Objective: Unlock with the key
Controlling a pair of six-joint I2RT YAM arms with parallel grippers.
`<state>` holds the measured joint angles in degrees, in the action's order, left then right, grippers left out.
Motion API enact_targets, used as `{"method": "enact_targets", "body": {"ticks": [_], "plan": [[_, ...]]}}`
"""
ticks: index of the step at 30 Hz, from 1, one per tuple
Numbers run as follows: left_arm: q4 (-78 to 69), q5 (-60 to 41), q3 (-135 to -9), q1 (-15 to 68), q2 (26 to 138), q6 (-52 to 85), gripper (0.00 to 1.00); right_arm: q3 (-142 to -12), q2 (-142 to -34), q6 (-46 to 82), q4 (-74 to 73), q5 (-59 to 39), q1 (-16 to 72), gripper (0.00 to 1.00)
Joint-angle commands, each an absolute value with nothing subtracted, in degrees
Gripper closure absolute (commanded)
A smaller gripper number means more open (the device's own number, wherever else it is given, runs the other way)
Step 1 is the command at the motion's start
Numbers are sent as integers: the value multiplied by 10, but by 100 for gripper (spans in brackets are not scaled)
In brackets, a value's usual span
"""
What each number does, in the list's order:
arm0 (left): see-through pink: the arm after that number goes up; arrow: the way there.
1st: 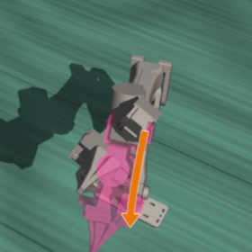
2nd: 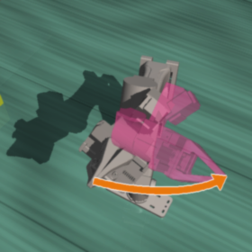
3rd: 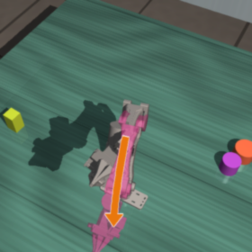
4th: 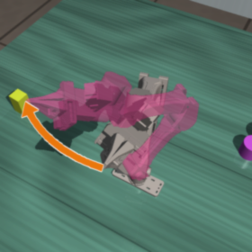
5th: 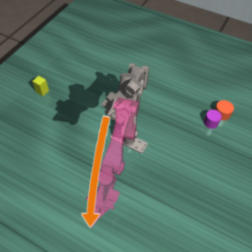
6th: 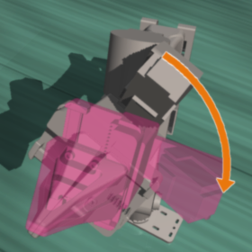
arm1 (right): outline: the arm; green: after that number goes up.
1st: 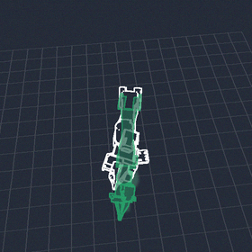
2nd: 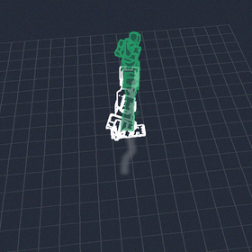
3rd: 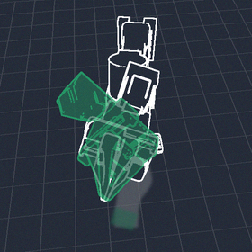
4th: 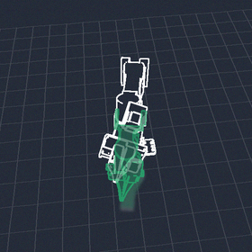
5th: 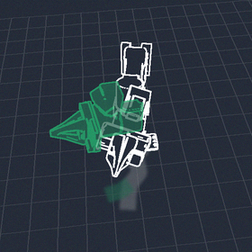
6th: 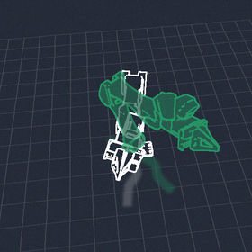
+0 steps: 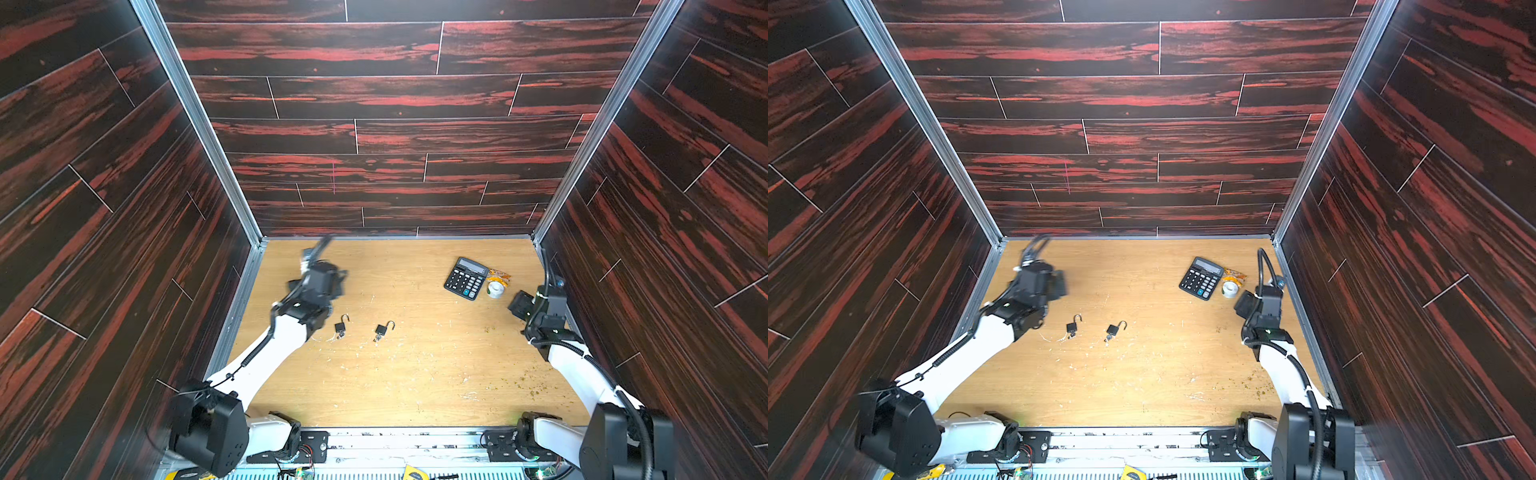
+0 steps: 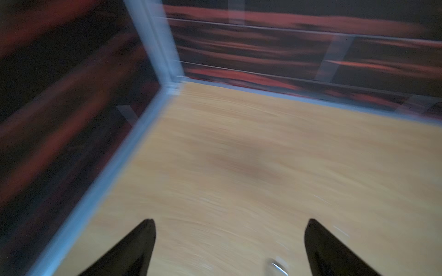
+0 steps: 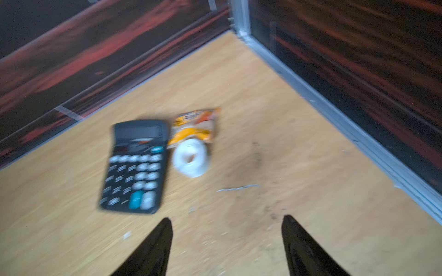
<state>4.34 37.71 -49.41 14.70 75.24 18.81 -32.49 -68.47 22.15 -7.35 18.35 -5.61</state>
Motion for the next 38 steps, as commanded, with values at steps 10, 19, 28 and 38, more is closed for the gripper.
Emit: {"method": "enact_targets", "body": {"ticks": [10,19,28,38], "plan": [[-364,293,-292,28,860,69,0,-198,-817,101,-532,59,-90,8],[-517,157,-228,-1,894,49,0,-180,-894,46,-641,2,-63,1],[-469,182,-238,-11,877,72,0,-181,-891,32,-637,32,-45,1],[-462,182,-242,-11,877,73,0,-181,-891,33,-637,33,-45,1]]}}
